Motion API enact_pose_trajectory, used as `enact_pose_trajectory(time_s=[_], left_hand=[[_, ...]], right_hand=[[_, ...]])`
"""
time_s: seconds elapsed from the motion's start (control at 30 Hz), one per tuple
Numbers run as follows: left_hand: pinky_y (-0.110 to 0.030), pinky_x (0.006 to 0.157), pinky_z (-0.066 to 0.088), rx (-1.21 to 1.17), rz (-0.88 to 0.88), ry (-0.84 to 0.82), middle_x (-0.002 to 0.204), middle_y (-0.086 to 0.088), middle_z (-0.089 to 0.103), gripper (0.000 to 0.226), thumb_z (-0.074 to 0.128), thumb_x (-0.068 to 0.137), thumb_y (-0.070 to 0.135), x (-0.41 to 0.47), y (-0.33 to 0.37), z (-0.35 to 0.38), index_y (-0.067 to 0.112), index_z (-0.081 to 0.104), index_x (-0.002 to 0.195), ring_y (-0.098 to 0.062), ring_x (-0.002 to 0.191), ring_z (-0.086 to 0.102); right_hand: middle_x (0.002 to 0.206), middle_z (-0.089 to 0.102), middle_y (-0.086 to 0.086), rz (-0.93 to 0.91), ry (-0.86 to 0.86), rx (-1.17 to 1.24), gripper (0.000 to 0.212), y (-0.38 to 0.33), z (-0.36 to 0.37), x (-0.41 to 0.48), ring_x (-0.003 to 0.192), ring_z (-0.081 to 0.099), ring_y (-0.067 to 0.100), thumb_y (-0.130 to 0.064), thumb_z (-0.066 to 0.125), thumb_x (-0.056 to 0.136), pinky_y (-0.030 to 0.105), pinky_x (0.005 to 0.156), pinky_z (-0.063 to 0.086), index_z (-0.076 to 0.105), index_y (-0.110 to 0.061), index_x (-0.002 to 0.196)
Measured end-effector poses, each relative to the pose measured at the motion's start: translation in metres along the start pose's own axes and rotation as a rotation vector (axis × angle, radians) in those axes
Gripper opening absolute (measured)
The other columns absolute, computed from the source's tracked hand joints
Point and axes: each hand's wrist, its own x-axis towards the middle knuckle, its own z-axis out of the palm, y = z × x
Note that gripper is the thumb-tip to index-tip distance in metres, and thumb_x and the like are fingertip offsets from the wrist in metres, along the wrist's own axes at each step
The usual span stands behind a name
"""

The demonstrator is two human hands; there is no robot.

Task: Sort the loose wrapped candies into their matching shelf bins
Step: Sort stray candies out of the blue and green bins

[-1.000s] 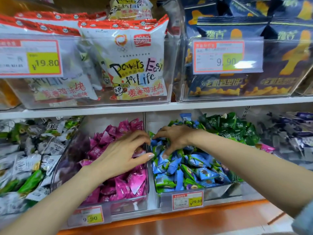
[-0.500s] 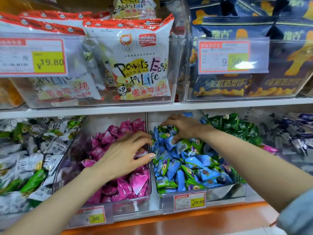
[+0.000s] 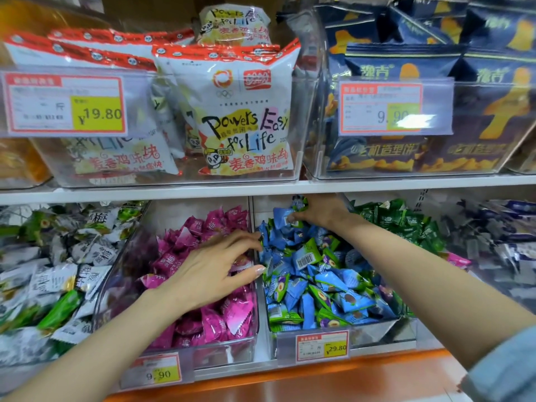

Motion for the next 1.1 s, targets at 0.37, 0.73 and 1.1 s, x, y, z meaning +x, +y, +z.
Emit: enact_pose_trajectory(time_s=[0.37,0.73,1.1], left_hand=[[-0.035,0.081,0.054,-0.017,-0.014,-0.037,0.140,0.028,0.032,0.074,0.010,0.074,0.084,0.000,-0.002,0.000,0.042,0.043,0.126,-0.007,0.116,0.051],[-0.026,0.082,0.050,-0.012,-0.032,-0.030,0.137,0.028,0.037,0.063,0.023,0.077,0.074,0.000,0.001,-0.003,0.039,0.047,0.123,-0.003,0.118,0.048],[-0.026,0.083,0.050,-0.023,-0.022,0.004,0.135,0.026,0.039,0.071,0.014,0.077,0.081,-0.002,0.000,-0.002,0.039,0.049,0.122,-0.002,0.118,0.048]], right_hand=[[0.156,0.016,-0.012,-0.485,-0.330,0.015,0.083,-0.015,-0.020,-0.050,0.143,0.009,0.014,-0.062,0.063,0.075,0.042,0.117,0.011,0.023,-0.041,0.145],[0.155,0.009,-0.006,-0.638,-0.395,-0.328,0.072,-0.032,0.027,-0.051,0.144,-0.008,0.027,-0.073,0.054,0.074,0.059,0.110,-0.016,0.038,-0.040,0.136],[0.142,0.037,-0.007,-0.726,-0.221,-0.239,0.040,0.011,0.015,-0.027,0.132,0.032,0.019,-0.053,0.051,0.089,0.042,0.112,0.019,0.054,-0.031,0.122]])
